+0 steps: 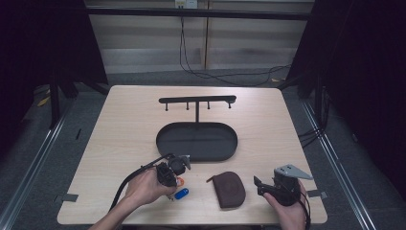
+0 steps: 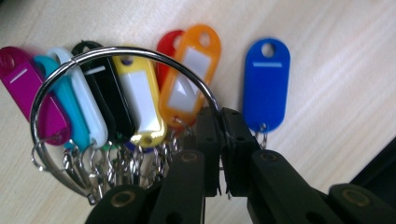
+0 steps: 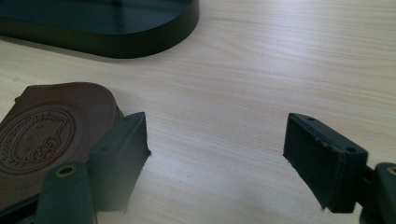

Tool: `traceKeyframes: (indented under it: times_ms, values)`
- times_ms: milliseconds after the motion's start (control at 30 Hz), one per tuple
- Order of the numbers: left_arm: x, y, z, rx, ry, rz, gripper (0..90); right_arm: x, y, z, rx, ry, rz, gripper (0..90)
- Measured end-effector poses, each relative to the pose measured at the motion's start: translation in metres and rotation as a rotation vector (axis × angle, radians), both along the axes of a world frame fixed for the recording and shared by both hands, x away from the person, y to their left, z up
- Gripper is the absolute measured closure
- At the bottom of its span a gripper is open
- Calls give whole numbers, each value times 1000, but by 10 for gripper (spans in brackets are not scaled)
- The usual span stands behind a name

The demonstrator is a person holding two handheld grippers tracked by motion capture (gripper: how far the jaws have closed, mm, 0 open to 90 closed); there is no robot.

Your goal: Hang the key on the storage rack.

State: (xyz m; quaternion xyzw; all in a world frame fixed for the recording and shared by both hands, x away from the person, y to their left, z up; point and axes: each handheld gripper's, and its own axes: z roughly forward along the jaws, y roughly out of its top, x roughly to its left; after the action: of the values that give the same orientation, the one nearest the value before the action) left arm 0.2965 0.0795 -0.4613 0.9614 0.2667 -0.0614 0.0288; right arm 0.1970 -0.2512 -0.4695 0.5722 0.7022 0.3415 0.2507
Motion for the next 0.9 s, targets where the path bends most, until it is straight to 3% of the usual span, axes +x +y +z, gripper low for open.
traceKeyframes:
  times_ms: [133,200,333,367,467,633,900]
  values:
    - [0,4,7,-21,15,-15,869,1,0,0,3,2,1,219]
    - [3,7,17,-24,26,-24,869,0,1,0,-1,-4,9,219]
    - [5,8,28,-17,13,-23,870,-1,1,1,-4,-8,9,219]
    - [5,9,35,-7,-8,-20,871,-1,1,0,-2,-4,9,219]
    - [9,12,45,-10,-4,-15,872,0,1,0,-5,2,7,220]
    - [14,18,55,-44,7,-7,872,0,1,0,-7,0,10,219]
    - [19,20,66,-47,6,-12,874,0,0,0,0,0,2,219]
